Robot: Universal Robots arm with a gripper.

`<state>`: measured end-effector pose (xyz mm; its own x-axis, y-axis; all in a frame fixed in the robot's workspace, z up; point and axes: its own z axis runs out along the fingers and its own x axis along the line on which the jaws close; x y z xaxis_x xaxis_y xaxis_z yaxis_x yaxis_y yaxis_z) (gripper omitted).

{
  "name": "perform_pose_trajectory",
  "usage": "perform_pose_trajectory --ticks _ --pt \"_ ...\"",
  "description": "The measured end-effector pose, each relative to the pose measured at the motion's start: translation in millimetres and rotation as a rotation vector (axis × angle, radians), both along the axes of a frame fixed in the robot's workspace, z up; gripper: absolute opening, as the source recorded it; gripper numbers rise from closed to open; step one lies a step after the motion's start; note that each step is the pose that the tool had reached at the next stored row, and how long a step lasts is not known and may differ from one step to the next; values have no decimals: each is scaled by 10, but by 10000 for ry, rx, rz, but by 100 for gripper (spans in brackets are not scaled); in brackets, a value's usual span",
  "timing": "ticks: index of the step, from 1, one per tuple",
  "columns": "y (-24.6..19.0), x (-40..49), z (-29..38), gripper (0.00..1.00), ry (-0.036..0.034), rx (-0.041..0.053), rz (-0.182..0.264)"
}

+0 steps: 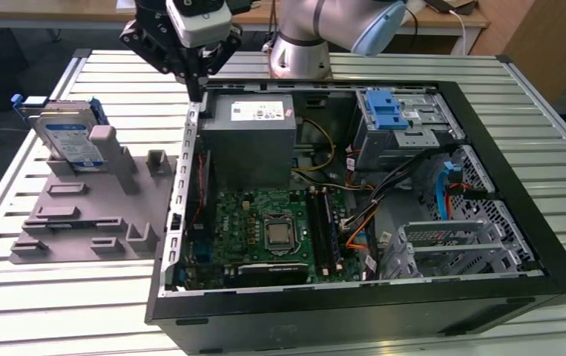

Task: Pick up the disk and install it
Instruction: 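Reach for the disk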

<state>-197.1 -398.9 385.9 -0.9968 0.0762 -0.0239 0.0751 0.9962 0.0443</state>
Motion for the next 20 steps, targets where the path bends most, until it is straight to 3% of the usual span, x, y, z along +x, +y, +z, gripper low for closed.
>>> perform_pose_trajectory --ticks 20 --pt "0 -175 -21 11 3 0 0"
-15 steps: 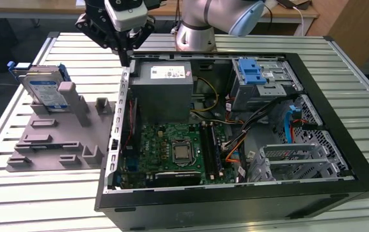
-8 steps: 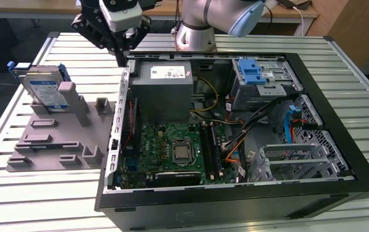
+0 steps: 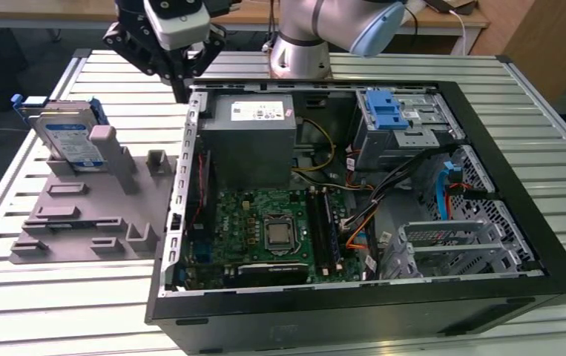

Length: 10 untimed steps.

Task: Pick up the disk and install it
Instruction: 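Reach for the disk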

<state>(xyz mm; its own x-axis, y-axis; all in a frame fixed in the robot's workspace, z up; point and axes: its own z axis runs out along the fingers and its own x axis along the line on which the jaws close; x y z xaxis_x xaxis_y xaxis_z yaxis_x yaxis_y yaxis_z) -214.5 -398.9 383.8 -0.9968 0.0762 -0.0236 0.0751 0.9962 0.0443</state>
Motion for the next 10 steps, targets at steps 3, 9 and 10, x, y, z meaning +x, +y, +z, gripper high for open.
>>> perform_pose_trajectory --ticks 3,9,10 --pt "0 -27 -2 11 0 1 0" --pt "1 -92 -8 11 1 0 -1" --pt "1 -108 -9 11 1 0 -1"
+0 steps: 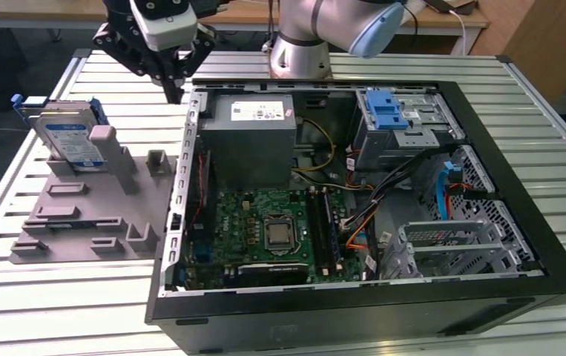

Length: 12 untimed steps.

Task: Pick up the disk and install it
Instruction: 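Reach for the disk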

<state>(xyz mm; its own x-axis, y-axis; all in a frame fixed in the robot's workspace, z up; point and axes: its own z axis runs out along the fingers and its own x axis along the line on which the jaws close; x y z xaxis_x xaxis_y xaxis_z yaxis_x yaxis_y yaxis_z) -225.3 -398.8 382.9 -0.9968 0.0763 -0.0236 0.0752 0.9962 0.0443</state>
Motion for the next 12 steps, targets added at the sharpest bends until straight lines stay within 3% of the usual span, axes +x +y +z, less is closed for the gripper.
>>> perform_pose_trajectory --ticks 7,12 --pt "13 -127 -6 11 -1 1 1" --pt "19 -134 -6 11 0 1 1"
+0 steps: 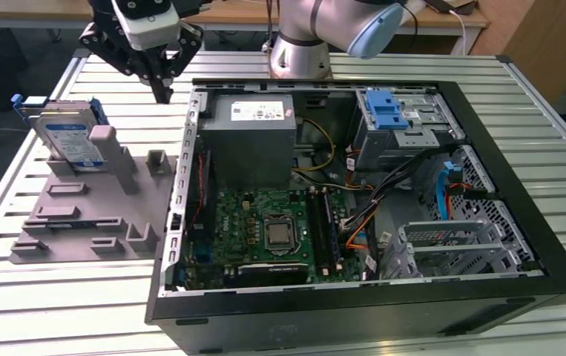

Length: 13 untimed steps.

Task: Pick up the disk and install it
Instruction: 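Reach for the disk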

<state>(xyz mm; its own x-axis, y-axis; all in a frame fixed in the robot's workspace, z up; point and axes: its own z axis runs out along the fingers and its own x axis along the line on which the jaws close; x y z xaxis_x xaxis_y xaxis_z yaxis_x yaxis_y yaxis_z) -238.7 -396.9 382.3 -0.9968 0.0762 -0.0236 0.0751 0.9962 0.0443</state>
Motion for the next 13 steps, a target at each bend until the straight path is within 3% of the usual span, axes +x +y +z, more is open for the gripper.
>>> perform_pose_trajectory --ticks 4,9,13 --pt "17 -1 0 11 1 -26 -2" --pt "77 0 0 11 0 -240 -1" --pt "102 0 0 11 0 -275 1"
